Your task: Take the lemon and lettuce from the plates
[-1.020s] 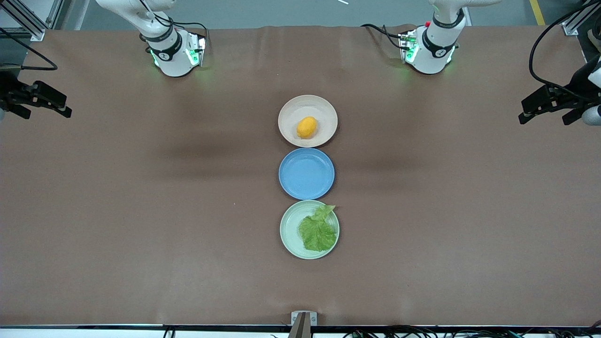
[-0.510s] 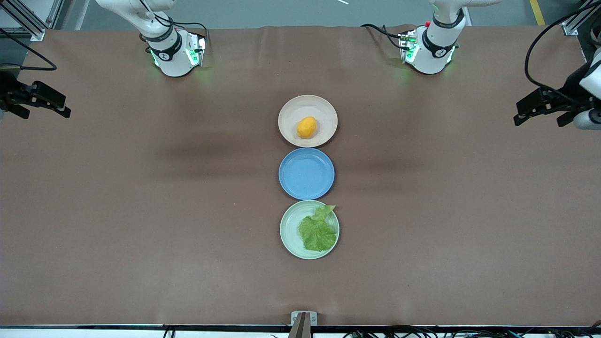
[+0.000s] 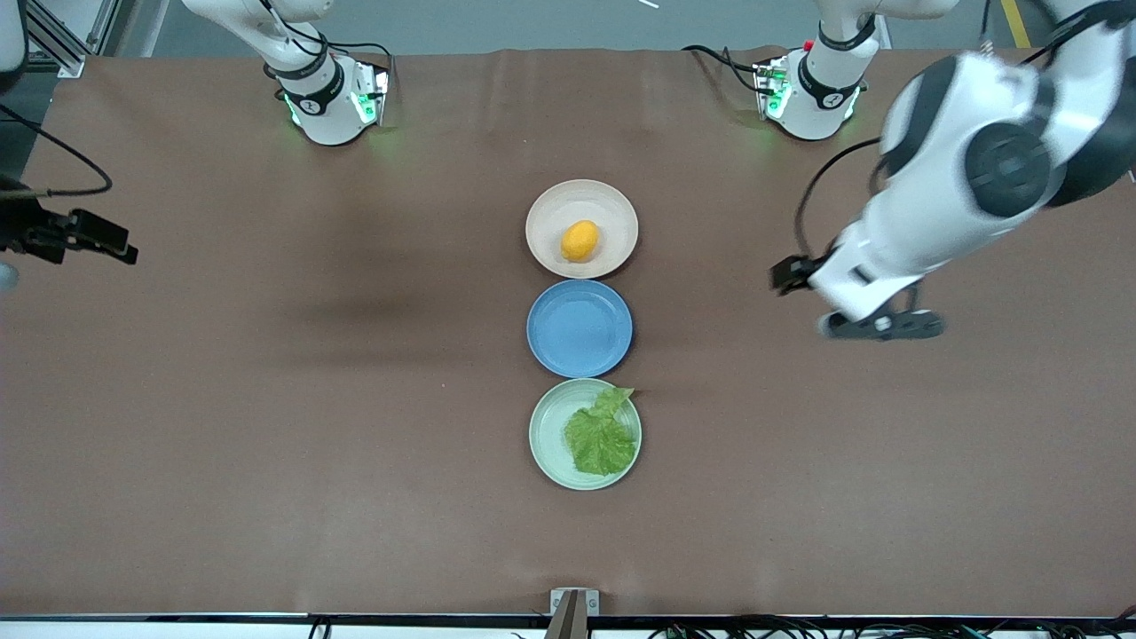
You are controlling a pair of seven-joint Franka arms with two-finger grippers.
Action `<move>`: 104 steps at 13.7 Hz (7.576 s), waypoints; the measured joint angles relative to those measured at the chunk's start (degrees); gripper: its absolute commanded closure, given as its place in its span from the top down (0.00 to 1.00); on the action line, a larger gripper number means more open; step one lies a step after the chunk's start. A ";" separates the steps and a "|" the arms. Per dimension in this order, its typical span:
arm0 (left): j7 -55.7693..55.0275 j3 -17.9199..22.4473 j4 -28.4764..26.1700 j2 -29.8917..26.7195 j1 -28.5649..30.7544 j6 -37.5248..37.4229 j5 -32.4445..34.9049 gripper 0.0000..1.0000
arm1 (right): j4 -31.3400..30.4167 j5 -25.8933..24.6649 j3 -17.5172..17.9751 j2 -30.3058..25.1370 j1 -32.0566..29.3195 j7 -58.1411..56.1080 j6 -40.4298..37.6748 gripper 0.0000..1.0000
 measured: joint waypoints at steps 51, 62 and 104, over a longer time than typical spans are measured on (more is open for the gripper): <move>-34.57 0.23 6.93 34.89 -11.17 61.42 -1.18 0.01 | -10.01 -0.74 0.07 16.02 39.25 49.92 23.59 0.00; -10.50 -4.36 -14.96 9.11 4.77 35.98 -1.18 0.01 | -14.24 2.55 0.20 25.55 9.64 2.45 35.15 0.02; 26.34 -4.86 0.32 -14.47 28.09 -4.77 0.38 1.00 | 14.86 -0.58 0.24 9.38 1.88 1.32 -11.43 1.00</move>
